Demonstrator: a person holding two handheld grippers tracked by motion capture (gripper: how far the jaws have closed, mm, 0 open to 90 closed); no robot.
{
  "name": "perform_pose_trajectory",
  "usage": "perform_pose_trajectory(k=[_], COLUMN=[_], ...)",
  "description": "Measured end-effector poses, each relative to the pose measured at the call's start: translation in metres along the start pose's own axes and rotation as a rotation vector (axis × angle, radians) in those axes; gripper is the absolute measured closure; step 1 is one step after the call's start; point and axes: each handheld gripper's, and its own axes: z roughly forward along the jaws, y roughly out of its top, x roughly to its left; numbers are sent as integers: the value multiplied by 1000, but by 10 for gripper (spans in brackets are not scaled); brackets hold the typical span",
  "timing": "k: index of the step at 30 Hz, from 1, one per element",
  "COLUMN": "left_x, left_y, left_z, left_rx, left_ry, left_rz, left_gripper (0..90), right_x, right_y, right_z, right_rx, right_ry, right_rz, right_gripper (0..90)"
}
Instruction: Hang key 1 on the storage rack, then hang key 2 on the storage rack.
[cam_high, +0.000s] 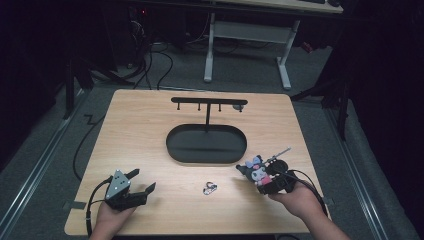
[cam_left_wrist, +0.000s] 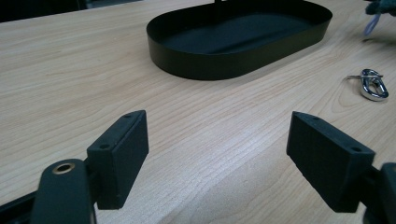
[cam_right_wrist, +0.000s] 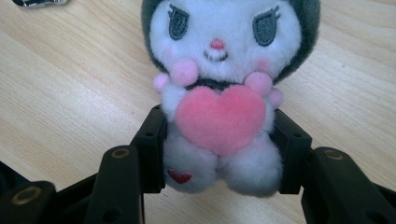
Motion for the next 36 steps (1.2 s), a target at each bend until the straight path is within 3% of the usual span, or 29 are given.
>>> perform_pose_trajectory(k=[5, 12, 25, 36], left_x=[0, 0, -1, -1], left_y=[1, 0, 1, 1], left_z=[1, 1, 2, 2], left_rx=[9, 8, 10, 11], left_ry=[2, 6, 3, -2], left_rz=[0, 1, 7, 9], left_gripper=[207, 205, 206, 206], right_x=[1, 3, 4, 5], right_y=[6, 11, 25, 46], right_z=[-14, -20, -23, -42], right_rx=[-15, -20, -43, -52], right_ry=[-10, -23, 10, 5], right_rz=[-8, -34, -38, -60], right_gripper=[492, 491, 491, 491])
